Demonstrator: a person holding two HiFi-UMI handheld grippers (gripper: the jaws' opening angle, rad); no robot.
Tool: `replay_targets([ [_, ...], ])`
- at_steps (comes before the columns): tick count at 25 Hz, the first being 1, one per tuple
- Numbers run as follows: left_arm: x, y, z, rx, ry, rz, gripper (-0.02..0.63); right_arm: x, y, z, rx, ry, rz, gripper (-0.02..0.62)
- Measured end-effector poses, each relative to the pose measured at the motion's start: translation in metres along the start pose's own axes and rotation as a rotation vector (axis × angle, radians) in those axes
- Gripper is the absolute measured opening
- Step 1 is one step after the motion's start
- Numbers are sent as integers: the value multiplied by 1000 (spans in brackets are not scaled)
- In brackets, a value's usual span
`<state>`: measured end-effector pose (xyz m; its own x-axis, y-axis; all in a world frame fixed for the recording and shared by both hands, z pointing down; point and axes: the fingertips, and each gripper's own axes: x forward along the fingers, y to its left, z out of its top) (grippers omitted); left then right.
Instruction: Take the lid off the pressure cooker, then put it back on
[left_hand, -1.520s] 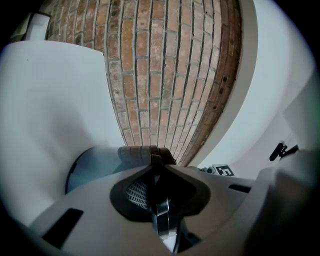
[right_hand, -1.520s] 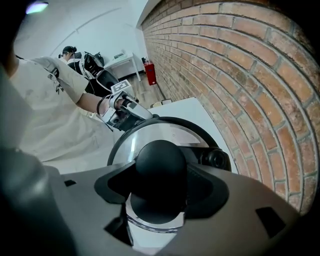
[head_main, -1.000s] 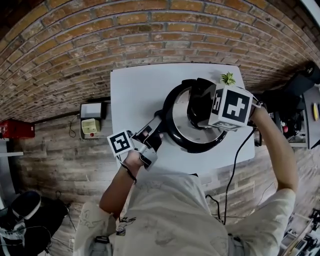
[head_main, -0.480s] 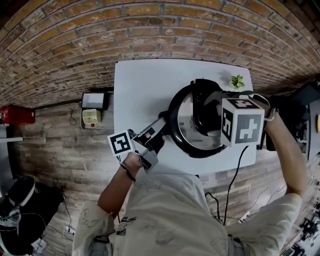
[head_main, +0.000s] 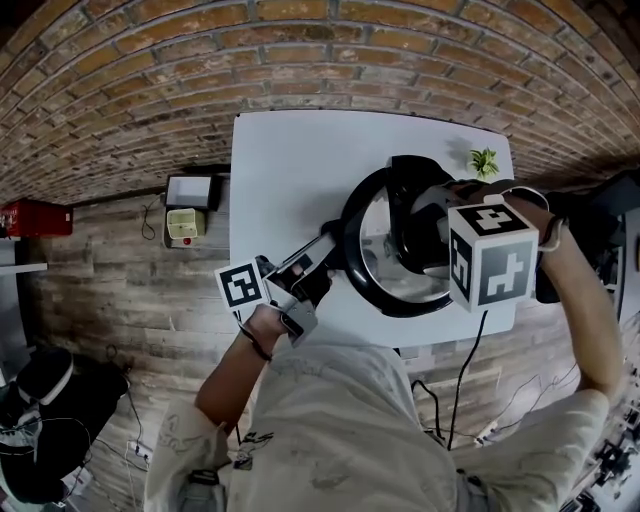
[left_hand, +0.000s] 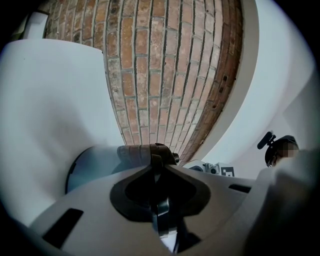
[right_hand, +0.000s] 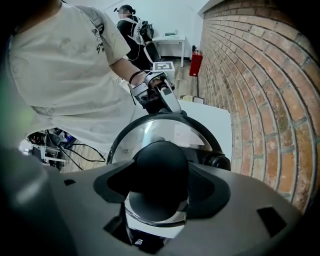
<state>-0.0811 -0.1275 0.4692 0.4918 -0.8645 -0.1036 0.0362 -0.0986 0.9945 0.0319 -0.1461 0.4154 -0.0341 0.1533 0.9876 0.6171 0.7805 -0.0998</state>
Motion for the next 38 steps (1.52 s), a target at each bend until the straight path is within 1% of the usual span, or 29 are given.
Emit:
replay_targets([
  [11, 0, 0, 0, -7, -1, 10, 69, 1, 0, 0, 23, 13, 2, 316],
  [19, 0, 0, 1, -10, -7, 7, 68, 1, 0, 0, 38, 55, 5, 316],
  [25, 2, -1, 0, 13, -2, 9, 69, 1, 0, -1, 35, 63, -2, 320],
  [27, 2, -1, 0, 18, -6, 10, 71, 1, -3, -1, 34, 63, -23, 331],
  [28, 2, -1, 0, 24, -9, 12, 72, 1, -5, -1, 36, 64, -35, 365],
  [29, 2, -1, 0, 35, -13, 18, 74, 1, -6, -3, 41, 66, -41, 401],
  [31, 0, 1, 3, 65, -27, 48, 104, 1, -7, -5, 59, 60, -46, 403],
  [34, -10, 6, 10, 122, -53, 100, 155, -2, -7, -4, 95, 4, -82, 405],
  [36, -18, 7, 17, 212, -59, 145, 173, -5, -8, -3, 122, -56, -125, 407],
  [38, -24, 4, 25, 336, -64, 187, 179, -10, -10, -2, 144, -113, -184, 411],
])
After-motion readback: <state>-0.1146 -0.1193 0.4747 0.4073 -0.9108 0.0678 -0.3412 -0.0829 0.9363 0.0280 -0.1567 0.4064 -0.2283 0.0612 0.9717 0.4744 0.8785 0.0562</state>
